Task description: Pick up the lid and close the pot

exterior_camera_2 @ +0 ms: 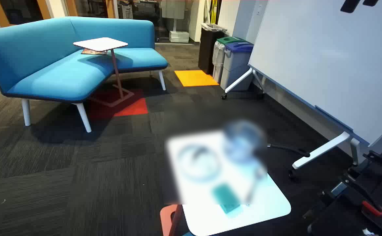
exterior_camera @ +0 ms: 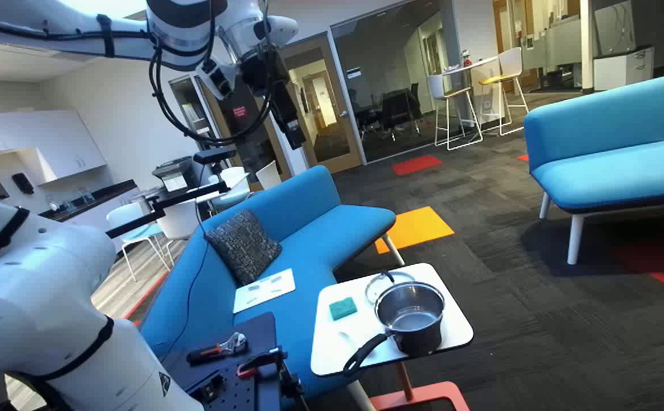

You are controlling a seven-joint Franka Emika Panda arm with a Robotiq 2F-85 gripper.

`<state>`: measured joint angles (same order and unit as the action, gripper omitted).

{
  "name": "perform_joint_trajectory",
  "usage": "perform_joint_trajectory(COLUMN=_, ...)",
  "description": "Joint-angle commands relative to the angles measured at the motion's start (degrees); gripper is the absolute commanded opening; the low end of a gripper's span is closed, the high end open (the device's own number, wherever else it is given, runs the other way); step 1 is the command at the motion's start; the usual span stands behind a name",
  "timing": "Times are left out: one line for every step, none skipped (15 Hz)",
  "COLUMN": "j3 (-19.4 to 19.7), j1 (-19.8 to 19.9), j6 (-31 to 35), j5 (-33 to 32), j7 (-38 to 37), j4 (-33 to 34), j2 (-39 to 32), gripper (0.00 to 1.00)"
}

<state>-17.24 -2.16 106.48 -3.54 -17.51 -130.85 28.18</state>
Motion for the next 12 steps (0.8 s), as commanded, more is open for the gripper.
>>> perform_joint_trajectory(j3=1.3, j1=-1.6, j6=-0.1, j5=-0.7, j7=-0.6, j4=0.1, j2=-0.3, gripper=1.0)
perform_joint_trajectory(j3=1.3, j1=-1.6, j6=-0.1, j5=-0.7, j7=-0.6, j4=0.1, j2=-0.3, gripper=1.0)
perform_joint_trajectory(j3=1.3, j1=-1.6, j6=-0.1, j5=-0.7, j7=-0.6, j4=0.1, j2=-0.3, gripper=1.0)
perform_joint_trajectory(j3=1.3, j1=-1.6, j6=-0.1, j5=-0.7, j7=-0.6, j4=0.1, j2=-0.3, gripper=1.0)
perform_joint_trajectory(j3=1.3, j1=-1.6, j6=-0.1, j5=-0.7, j7=-0.6, j4=0.1, j2=-0.3, gripper=1.0)
perform_joint_trajectory(j3=1.3, j1=-1.6, j6=-0.1, j5=-0.7, j7=-0.6, j4=0.1, j2=-0.3, gripper=1.0)
perform_joint_trajectory(j3=1.3, j1=-1.6, j6=-0.1, j5=-0.7, j7=-0.6, j4=0.1, j2=-0.3, gripper=1.0)
perform_joint_trajectory(j3=1.3, j1=-1.6, j6=-0.1, j5=-0.7, j7=-0.6, j4=0.1, j2=-0.3, gripper=1.0)
perform_joint_trajectory(j3=1.3, j1=-1.6, j6=-0.1, j5=-0.7, j7=-0.6, j4=0.1, j2=-0.3, gripper=1.0)
perform_joint_trajectory(j3=1.1, j1=-1.8, j6=-0.1, j5=-0.9, j7=-0.3, j4=0.7, j2=-1.1, gripper=1.0)
perform_joint_trajectory(j3=0.6, j1=-2.1, j6=0.1, j5=-1.1, j7=-0.6, j4=1.5, j2=-2.6, gripper=1.0)
perform_joint_trajectory(j3=0.1, j1=-2.4, j6=0.1, j5=-1.2, j7=-0.9, j4=2.2, j2=-4.0, gripper=1.0)
